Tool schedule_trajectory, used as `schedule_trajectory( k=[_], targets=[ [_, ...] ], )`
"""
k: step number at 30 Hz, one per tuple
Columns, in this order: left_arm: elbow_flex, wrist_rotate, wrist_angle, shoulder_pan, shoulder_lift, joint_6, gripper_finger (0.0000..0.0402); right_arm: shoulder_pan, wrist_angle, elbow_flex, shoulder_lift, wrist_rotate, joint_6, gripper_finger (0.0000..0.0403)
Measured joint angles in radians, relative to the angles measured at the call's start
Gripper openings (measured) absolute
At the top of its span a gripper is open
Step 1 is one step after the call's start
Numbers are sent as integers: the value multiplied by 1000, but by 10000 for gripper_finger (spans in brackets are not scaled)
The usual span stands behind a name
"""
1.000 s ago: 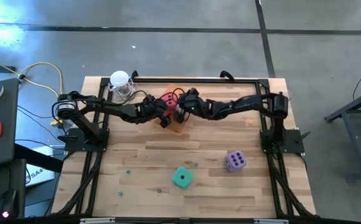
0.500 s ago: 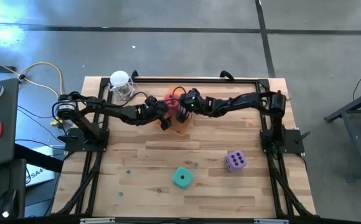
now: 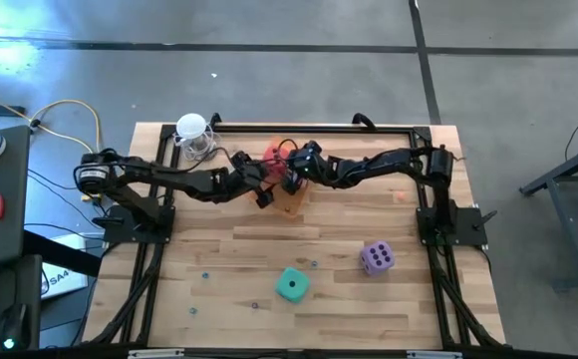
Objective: Pick & Place Dice
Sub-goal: Put the big red die into the orange bin, then put the small green die into the orange bin
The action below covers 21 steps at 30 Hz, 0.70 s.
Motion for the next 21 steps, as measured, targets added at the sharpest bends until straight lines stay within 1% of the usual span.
schedule_trajectory(
  k=[4,9,11,14,18,21],
  targets=[
    [0,-67,-47,-9,-55,-4,400,1,7,-1,-43,10,-12,400],
    [0,-85,-146,-30,-98,-46,400,13,-58,0,-136,21,-25,400],
    [0,-85,-195,-44,-111,-54,400,23,-157,-1,-185,30,-15,400],
    [0,-84,-270,-74,-140,-79,400,56,-305,-1,-255,87,29,400],
    [0,-85,-320,-143,-200,-93,400,116,-538,0,-349,213,137,400],
    [0,-86,-335,-204,-252,-61,400,163,-754,-1,-400,303,265,400]
  ],
)
